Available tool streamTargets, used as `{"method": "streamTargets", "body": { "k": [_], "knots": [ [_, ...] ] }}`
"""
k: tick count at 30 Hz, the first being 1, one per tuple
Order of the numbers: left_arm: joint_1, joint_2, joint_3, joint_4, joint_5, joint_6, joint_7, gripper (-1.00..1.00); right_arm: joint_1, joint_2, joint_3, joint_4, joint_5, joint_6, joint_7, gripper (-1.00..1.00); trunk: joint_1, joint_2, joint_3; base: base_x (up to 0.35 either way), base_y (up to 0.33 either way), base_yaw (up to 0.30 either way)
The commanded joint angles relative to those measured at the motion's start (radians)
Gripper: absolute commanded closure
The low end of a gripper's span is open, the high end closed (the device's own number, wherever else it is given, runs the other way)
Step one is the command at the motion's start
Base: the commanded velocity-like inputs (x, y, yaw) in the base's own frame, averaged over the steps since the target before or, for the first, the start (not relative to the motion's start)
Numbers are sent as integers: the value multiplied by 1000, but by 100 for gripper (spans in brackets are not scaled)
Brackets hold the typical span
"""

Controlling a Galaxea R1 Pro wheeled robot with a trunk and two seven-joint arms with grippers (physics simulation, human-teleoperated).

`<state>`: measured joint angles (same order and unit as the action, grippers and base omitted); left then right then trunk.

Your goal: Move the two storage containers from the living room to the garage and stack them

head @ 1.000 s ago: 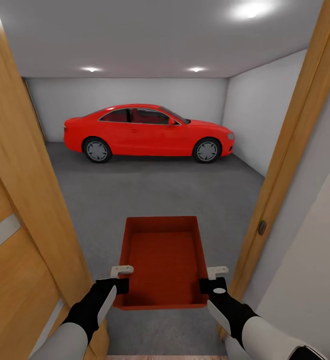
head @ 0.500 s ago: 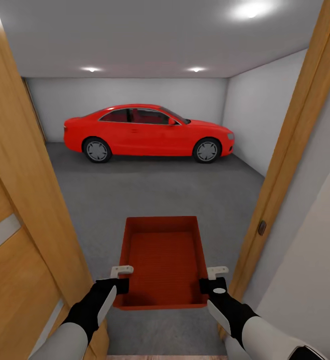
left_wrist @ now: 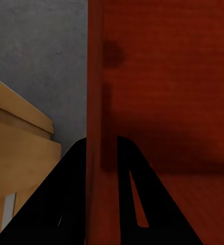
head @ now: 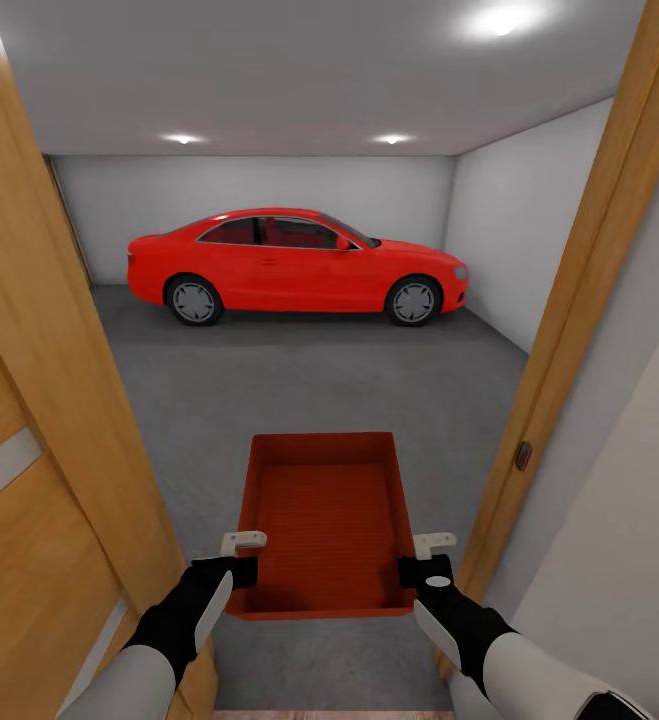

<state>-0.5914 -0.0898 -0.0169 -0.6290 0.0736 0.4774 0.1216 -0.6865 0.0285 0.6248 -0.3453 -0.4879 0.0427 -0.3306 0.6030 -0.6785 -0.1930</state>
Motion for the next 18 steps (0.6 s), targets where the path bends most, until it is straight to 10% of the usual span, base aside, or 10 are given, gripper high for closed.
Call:
{"method": "streamTargets", "body": {
  "k": [1, 18],
  "knots": [
    [0, -1, 6, -4, -31, -5, 33, 100, -1, 19, 4, -1, -18, 5, -8, 100, 0, -1, -2, 0, 0, 0],
    [-1, -1, 6, -5, -32, -5, 33, 100, -1, 19, 4, -1, -18, 5, -8, 100, 0, -1, -2, 0, 0, 0]
  ]
}}
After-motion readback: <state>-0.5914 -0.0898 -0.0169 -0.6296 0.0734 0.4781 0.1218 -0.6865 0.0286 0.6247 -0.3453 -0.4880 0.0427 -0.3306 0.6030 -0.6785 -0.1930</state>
